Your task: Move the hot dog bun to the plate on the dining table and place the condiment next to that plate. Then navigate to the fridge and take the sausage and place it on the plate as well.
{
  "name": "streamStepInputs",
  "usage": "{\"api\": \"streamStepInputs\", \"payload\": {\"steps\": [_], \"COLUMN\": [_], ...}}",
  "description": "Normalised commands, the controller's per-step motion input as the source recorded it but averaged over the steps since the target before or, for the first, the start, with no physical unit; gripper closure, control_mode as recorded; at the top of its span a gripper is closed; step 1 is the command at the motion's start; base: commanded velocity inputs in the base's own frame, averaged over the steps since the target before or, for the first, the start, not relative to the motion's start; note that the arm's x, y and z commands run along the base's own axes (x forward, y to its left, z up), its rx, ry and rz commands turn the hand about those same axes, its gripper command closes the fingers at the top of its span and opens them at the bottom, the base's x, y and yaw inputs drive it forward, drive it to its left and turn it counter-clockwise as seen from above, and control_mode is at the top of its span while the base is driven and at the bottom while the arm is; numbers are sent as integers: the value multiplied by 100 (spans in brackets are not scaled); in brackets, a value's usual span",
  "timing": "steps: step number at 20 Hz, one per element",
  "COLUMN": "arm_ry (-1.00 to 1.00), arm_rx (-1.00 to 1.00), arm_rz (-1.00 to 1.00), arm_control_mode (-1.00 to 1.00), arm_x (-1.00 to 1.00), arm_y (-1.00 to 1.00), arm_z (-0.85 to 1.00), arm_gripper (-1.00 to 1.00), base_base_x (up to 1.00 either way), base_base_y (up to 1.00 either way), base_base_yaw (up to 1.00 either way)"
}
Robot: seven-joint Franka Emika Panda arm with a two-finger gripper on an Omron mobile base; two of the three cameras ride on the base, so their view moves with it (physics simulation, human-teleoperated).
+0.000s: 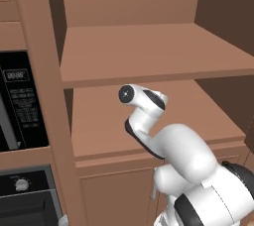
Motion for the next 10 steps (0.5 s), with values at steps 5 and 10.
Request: {"api": "streamStepInputs", "payload": {"steps": [5,10], "arm_ry": [0,1], "arm_rx": [5,5], "arm_rz": [0,0], "arm_control_mode": [-100,-100], "arm_x": [0,4], "arm_y": [-11,-5], "arm_z": [-12,-3], "arm_gripper": [-100,-100], "base_base_x": [0,0], "base_base_y": [0,0], "base_base_yaw": [0,0]}}
